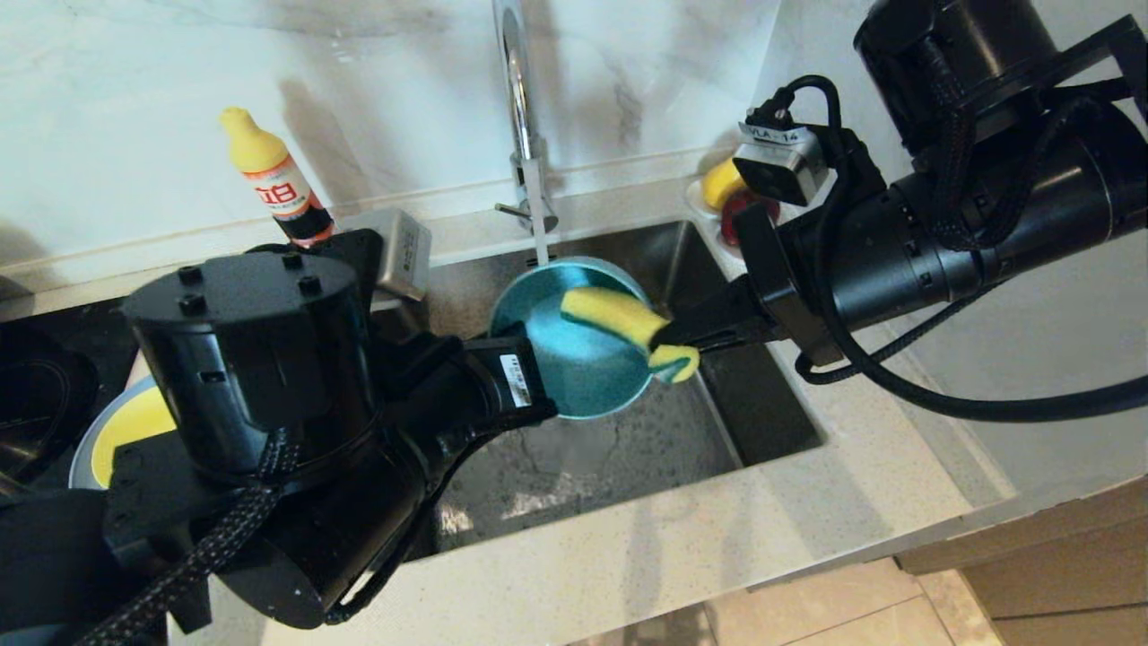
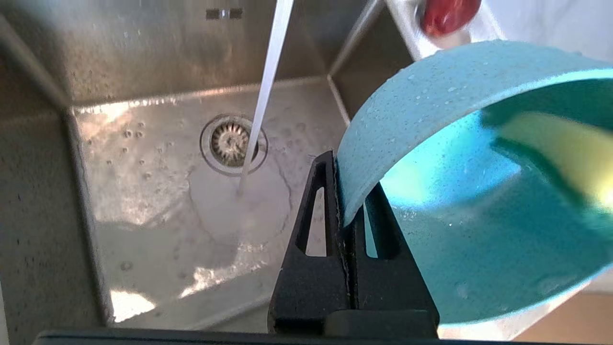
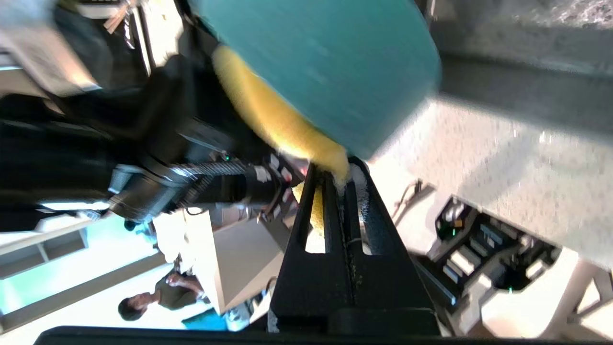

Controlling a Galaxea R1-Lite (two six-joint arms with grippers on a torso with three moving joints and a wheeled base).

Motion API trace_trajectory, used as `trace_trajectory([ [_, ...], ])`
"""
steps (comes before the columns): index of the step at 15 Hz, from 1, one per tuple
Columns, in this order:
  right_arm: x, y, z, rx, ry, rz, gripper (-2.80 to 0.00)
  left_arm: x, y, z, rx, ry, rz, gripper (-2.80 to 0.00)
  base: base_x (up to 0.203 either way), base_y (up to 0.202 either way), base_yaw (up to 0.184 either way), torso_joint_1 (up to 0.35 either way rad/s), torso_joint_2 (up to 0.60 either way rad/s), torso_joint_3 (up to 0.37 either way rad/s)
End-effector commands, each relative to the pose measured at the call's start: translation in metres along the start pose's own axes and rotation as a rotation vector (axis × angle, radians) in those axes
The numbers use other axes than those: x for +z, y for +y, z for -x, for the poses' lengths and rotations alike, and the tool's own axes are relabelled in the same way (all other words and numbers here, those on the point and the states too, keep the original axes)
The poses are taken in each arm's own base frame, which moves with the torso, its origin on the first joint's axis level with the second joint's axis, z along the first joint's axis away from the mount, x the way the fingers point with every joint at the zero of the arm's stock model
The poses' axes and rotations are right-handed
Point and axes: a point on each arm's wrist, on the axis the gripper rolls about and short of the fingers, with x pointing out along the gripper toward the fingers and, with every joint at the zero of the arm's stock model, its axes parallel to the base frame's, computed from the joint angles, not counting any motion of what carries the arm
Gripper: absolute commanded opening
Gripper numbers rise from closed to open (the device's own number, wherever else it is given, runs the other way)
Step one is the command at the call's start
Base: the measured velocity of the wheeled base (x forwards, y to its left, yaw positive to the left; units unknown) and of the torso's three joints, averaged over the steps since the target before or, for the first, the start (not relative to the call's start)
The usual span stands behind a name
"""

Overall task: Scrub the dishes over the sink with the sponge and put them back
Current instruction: Wipe the bowl

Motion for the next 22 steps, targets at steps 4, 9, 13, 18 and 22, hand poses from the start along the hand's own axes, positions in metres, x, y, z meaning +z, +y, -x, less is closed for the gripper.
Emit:
trace_trajectory([
  [4,-0.006,0.006,-0.017,0.022,0.055,0.008,-2.8,0.004,-0.002,-0.002,0.002,-0.017,0.013,-2.8,0.0,0.0,0.0,0.0,0.0,0.0],
  [9,0.003,0.012,-0.016,0.07,-0.022,0.05,-2.8,-0.006,0.001,-0.001,0.007,0.005,-0.014,-2.8,0.0,0.0,0.0,0.0,0.0,0.0],
  [13,0.012,0.007,-0.029,0.086,-0.058,-0.024,-2.8,-0.008,0.0,-0.003,-0.007,-0.053,-0.047,-2.8,0.0,0.0,0.0,0.0,0.0,0.0],
  [18,0.015,0.0,-0.044,0.048,-0.06,-0.07,-2.8,-0.009,-0.002,-0.006,-0.015,-0.104,-0.067,-2.8,0.0,0.0,0.0,0.0,0.0,0.0],
  [22,0.016,-0.002,-0.043,-0.012,-0.107,-0.073,-2.8,-0.005,-0.001,-0.004,-0.015,-0.113,-0.063,-2.8,0.0,0.0,0.0,0.0,0.0,0.0],
])
